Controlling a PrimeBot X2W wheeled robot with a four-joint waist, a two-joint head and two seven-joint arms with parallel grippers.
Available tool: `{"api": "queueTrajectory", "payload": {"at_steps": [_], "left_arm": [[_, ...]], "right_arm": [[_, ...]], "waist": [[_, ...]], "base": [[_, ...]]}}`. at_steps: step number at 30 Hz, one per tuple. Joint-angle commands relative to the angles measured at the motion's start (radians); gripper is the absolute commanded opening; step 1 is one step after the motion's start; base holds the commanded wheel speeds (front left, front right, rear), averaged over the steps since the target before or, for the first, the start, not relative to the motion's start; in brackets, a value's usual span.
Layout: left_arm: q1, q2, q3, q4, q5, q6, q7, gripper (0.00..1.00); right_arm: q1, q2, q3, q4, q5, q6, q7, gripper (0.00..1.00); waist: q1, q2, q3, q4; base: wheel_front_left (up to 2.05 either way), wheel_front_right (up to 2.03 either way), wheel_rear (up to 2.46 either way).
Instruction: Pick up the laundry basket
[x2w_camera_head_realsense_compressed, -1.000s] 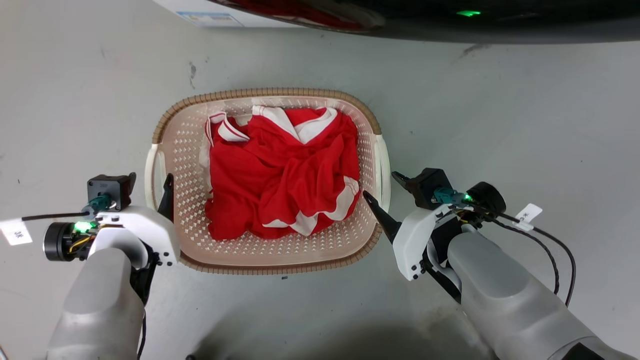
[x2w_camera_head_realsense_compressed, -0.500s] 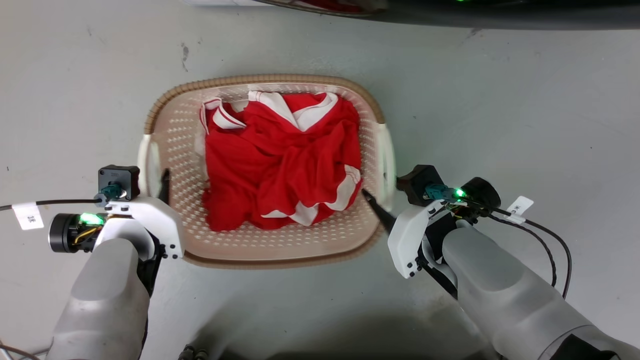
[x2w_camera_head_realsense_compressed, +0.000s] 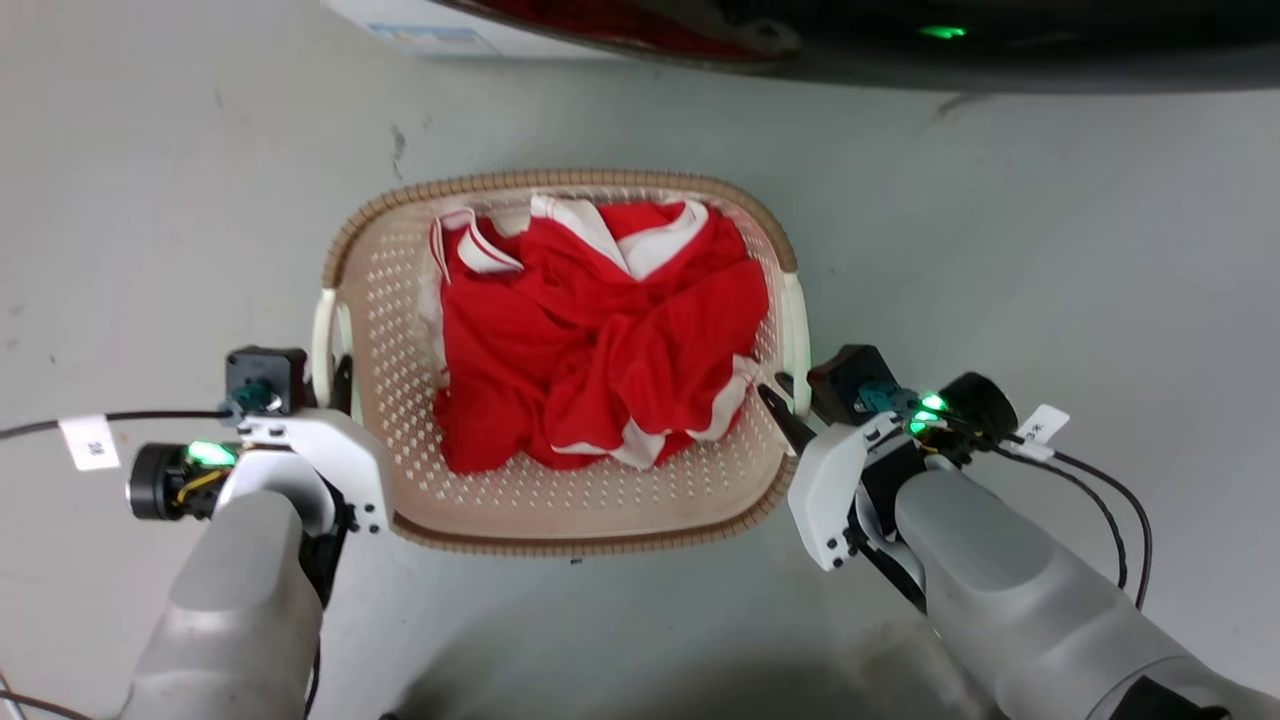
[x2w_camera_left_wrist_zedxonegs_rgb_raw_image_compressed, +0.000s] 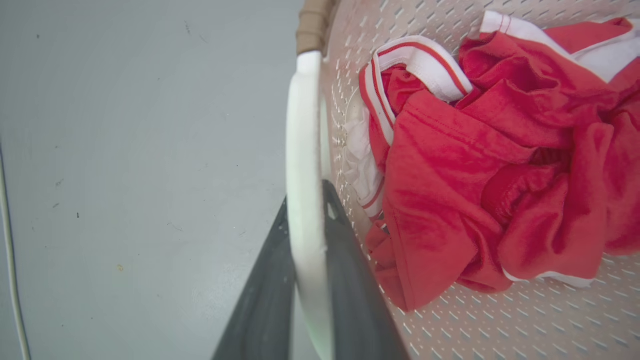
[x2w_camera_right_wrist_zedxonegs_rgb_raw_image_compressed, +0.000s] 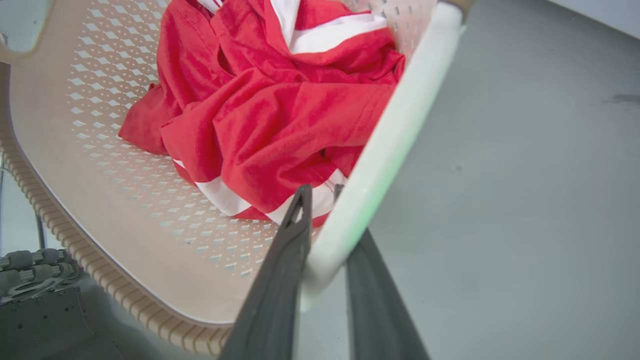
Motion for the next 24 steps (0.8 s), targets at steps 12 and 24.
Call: {"api": "queueTrajectory", "payload": {"at_steps": [12,24], "left_arm": [[0.058,-0.067,-0.158,0.076,-0.102,-0.008,-0.003,0.0],[0.1,-0.085,-0.323,0.112,-0.246,-0.008,0.119,0.0]], "right_arm": [[0.063,0.024,0.083,0.027,0.093,0.003,0.02,0.0],[0.117,0.022,0.135,0.077,0.201,0.003,0.13,0.0]], "waist": [[0.0,0.0,-0.25,-0.023],[0.0,0.0,-0.453,-0.056]], "base": [[0.0,0.0,0.0],[0.0,0.0,0.0]]}}
